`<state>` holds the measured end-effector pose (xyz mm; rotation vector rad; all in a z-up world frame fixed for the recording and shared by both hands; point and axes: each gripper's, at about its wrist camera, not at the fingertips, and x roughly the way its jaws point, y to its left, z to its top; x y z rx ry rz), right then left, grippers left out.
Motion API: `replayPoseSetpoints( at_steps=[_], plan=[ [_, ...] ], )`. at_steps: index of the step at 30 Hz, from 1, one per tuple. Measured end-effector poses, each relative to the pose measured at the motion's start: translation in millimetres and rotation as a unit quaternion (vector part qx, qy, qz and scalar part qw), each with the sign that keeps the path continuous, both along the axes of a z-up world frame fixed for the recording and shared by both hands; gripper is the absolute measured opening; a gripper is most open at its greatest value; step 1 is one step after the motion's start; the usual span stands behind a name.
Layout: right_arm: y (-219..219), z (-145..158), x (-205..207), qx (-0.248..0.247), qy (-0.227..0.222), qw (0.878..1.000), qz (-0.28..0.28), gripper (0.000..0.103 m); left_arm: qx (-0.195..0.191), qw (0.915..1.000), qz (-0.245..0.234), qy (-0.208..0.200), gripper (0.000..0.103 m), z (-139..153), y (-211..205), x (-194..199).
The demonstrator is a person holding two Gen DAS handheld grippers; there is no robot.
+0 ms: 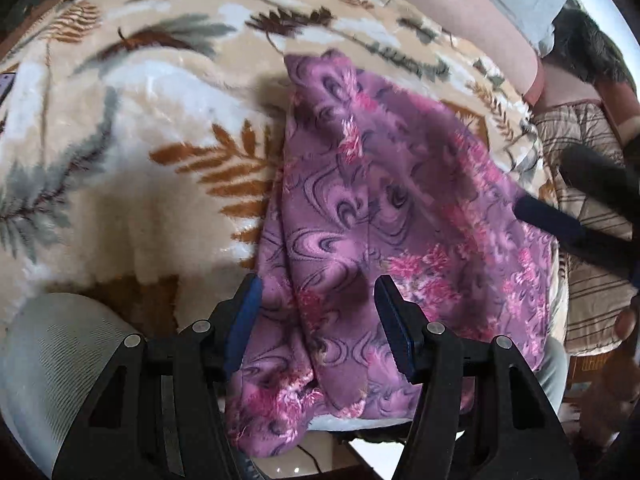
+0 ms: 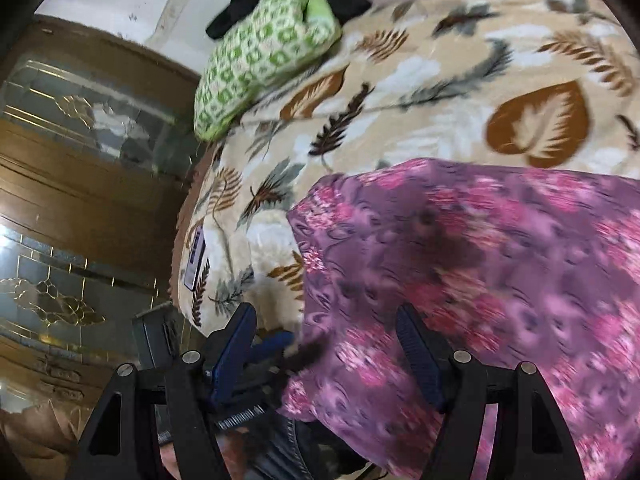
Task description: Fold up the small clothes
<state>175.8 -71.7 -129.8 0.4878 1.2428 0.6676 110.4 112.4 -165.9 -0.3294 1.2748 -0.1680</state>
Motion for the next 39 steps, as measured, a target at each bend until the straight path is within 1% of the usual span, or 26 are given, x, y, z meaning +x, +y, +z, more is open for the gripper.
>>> replayPoseSetpoints(
  at_steps=[2,3,4,6,7,8,10,12,14,15,18,20,21,23,24,25,27,28,30,31,32,33,34,36,37,39],
  plan=[
    [17.8,-6.9,9.3,-0.005,0.012,1.000,0.016,0.070,0.014,0.9999,0.005,0.003,0.059,-5.7,1.3,-0.7],
    [27.2,-11.6,13.2,-0.007,0.022,0.999,0.027,0.070,0.005,0.9999,0.013,0.005,0.056,-9.4,5.3,-2.5],
    [37.4,-17.8,16.5,-0.015,0.035,0.998,0.040,0.070,-0.016,0.9997,0.019,0.005,0.049,-11.3,9.8,-3.8],
    [48.3,-25.2,20.7,-0.024,0.050,0.997,0.047,0.070,-0.041,0.9989,0.022,0.011,0.019,-13.6,15.1,-3.7],
    [56.9,-30.5,22.2,-0.026,0.061,0.996,0.058,0.070,-0.057,0.9981,0.018,0.014,0.011,-14.9,16.0,-4.3],
    [61.5,-32.5,22.9,-0.029,0.066,0.996,0.060,0.070,-0.068,0.9975,0.013,0.014,0.011,-15.0,16.0,-4.1],
    [68.7,-33.8,26.4,-0.034,0.069,0.995,0.064,0.070,-0.057,0.9983,0.004,-0.008,0.010,-6.9,11.5,-8.2],
    [83.1,-37.6,31.2,-0.049,0.081,0.992,0.084,0.070,-0.053,0.9981,-0.004,-0.031,0.010,1.6,6.8,-11.8],
    [96.6,-45.0,36.9,-0.062,0.096,0.988,0.105,0.069,-0.057,0.9975,-0.003,-0.043,0.010,3.7,6.9,-12.7],
    [105.1,-49.2,41.1,-0.076,0.101,0.985,0.114,0.067,-0.067,0.9967,0.001,-0.046,0.009,4.3,8.6,-13.4],
    [123.6,-62.8,49.1,-0.160,0.093,0.974,0.131,0.063,-0.088,0.9946,0.009,-0.054,0.009,6.7,14.5,-15.6],
    [130.3,-74.4,53.3,-0.184,0.104,0.969,0.128,0.055,-0.085,0.9944,0.009,-0.063,0.009,9.5,14.1,-16.9],
    [136.4,-78.4,53.4,-0.196,0.102,0.966,0.137,0.054,-0.080,0.9946,0.005,-0.066,0.009,10.3,11.8,-16.9],
    [139.6,-78.7,52.6,-0.227,0.084,0.960,0.141,0.032,-0.075,0.9946,0.002,-0.072,0.008,13.0,9.2,-17.2],
    [134.6,-77.6,52.4,-0.224,0.085,0.962,0.132,0.027,-0.073,0.9944,-0.001,-0.077,0.008,15.6,6.0,-16.9],
    [126.0,-73.6,51.3,-0.214,0.084,0.965,0.123,0.017,-0.069,0.9937,-0.006,-0.089,0.008,21.6,2.4,-19.5],
    [103.9,-54.4,45.0,-0.176,0.067,0.977,0.104,0.014,-0.062,0.9916,-0.024,-0.111,0.008,36.5,-9.2,-24.1],
    [95.3,-45.7,40.6,-0.163,0.057,0.980,0.099,0.014,-0.056,0.9893,-0.041,-0.128,0.008,52.5,-20.9,-27.9],
    [64.7,-16.8,28.2,-0.117,0.027,0.990,0.076,0.014,-0.054,0.9852,-0.061,-0.150,0.008,74.9,-36.8,-36.0],
    [39.5,2.0,19.6,-0.081,0.008,0.995,0.057,0.014,-0.053,0.9822,-0.077,-0.163,0.008,92.7,-50.6,-39.5],
    [21.4,13.5,13.4,-0.058,-0.002,0.997,0.043,0.014,-0.048,0.9793,-0.093,-0.173,0.008,105.9,-63.6,-42.7],
    [-6.7,28.5,4.2,-0.025,-0.017,0.999,0.024,0.014,-0.039,0.9750,-0.114,-0.187,0.008,120.6,-79.7,-47.0],
    [-22.7,36.2,-1.6,-0.009,-0.028,0.999,0.015,0.014,-0.030,0.9687,-0.141,-0.202,0.008,137.7,-102.0,-52.7],
    [-70.3,55.9,-16.8,0.038,-0.050,0.998,-0.016,0.014,-0.031,0.9600,-0.183,-0.209,0.008,155.6,-138.7,-57.6],
    [-103.2,62.8,-25.0,0.063,-0.058,0.996,-0.038,0.014,-0.031,0.9563,-0.200,-0.211,0.008,160.6,-156.1,-55.9],
    [-145.2,68.6,-34.8,0.085,-0.069,0.991,-0.071,0.014,-0.033,0.9461,-0.242,-0.213,0.008,168.3,-199.1,-52.0]
  ],
)
